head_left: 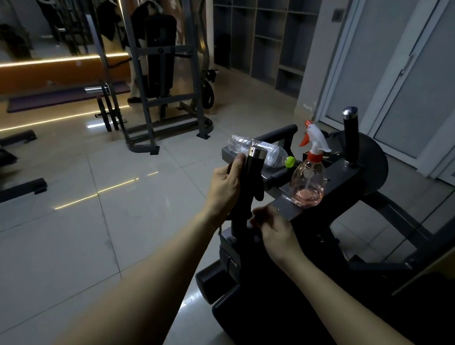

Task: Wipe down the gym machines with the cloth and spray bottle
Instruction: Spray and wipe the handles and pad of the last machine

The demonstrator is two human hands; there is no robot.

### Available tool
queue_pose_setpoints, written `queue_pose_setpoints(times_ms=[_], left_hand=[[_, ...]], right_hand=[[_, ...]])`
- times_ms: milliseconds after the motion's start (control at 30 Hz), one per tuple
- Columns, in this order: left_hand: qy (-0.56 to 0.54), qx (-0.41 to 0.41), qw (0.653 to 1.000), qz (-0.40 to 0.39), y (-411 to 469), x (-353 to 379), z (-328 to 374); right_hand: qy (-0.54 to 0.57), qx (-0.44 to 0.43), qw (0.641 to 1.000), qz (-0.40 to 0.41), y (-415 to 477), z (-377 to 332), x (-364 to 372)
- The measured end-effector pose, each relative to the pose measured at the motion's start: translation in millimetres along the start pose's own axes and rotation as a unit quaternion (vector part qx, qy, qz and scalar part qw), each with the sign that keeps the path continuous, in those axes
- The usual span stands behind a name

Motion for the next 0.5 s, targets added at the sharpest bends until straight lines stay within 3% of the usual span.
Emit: queue_pose_setpoints(times_ms=[133, 333, 500], left_hand=[[0.002, -0.012, 1.000, -0.026, 0, -3, -12], [0.095, -0.046, 0.994, 0.010, -32, -27, -62], [0.270, -0.053, 0.961, -0.029, -45, -43, -64]], right_hand=[[0.016, -0.041, 0.999, 0.012, -2, 6, 0], [0.021, -0.078, 0.997, 0.013, 4, 7, -1], [0.019, -0.074, 0.997, -0.012, 11, 12, -3]])
Point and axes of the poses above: each hand's wrist, its own y-axis towards the middle knuckle, its own x-axis out of the palm, z = x × y, the point moved 5 cm from there along y, towards the middle knuckle, and after that the axes turned 3 degrees about x, right-handed, at the moved point
